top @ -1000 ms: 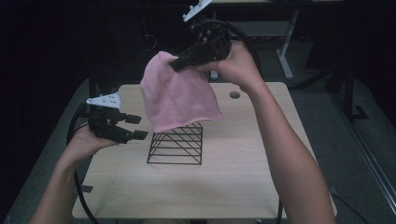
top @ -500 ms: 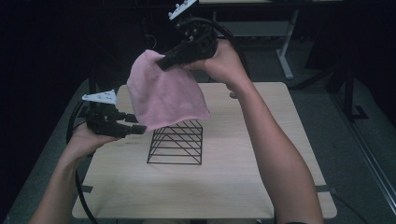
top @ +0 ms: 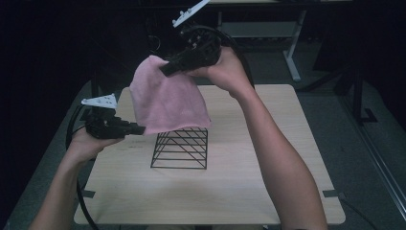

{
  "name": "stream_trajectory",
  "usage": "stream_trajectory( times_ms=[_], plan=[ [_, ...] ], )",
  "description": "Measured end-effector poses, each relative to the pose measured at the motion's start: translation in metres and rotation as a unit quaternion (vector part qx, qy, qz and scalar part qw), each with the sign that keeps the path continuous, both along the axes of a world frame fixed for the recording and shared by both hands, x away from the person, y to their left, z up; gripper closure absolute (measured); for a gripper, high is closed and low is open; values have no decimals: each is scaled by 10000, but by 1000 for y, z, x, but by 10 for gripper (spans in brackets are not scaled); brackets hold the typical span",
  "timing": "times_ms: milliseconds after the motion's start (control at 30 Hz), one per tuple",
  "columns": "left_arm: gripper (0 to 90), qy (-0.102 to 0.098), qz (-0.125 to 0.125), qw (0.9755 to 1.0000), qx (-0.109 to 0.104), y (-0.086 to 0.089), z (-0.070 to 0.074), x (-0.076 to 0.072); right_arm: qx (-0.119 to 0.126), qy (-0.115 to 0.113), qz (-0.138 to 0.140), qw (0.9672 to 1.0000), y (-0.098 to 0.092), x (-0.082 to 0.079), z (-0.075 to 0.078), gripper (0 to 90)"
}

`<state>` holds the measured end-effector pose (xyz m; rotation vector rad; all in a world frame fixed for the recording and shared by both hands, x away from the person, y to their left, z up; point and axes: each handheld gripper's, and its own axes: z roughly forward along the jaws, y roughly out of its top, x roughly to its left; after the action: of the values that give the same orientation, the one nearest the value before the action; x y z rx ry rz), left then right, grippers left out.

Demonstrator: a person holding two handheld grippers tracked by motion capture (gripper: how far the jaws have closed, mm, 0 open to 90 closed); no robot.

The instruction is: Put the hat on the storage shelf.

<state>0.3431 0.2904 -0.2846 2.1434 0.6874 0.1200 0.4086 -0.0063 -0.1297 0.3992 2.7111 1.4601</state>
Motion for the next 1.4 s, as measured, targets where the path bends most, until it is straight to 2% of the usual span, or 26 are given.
stream_trajectory(
  times_ms=[167, 467, 633, 800, 1067, 1400],
  plan=[
    [832, 167, 35, 9998, 122, 1, -8, 1, 2, 65, -15, 10000, -3, 3, -16, 780],
    [832, 180, 59, 9991, 368, -8, -17, 6, 91, 180, -90, 9998, -14, 10, -38, 780],
    [832, 206, 99, 9988, 437, -11, -23, 9, 117, 270, -125, 9995, -19, 9, -45, 780],
    [831, 135, 83, 9990, 414, -16, -23, 9, 165, 340, -191, 9991, -28, 9, -49, 780],
    [831, 28, 63, 9987, 514, -27, -20, 14, 167, 377, -390, 9984, -44, 15, -50, 780],
    [831, 27, 47, 9985, 554, -41, -22, 20, 231, 383, -426, 9981, -56, 19, -53, 779]
  ],
)
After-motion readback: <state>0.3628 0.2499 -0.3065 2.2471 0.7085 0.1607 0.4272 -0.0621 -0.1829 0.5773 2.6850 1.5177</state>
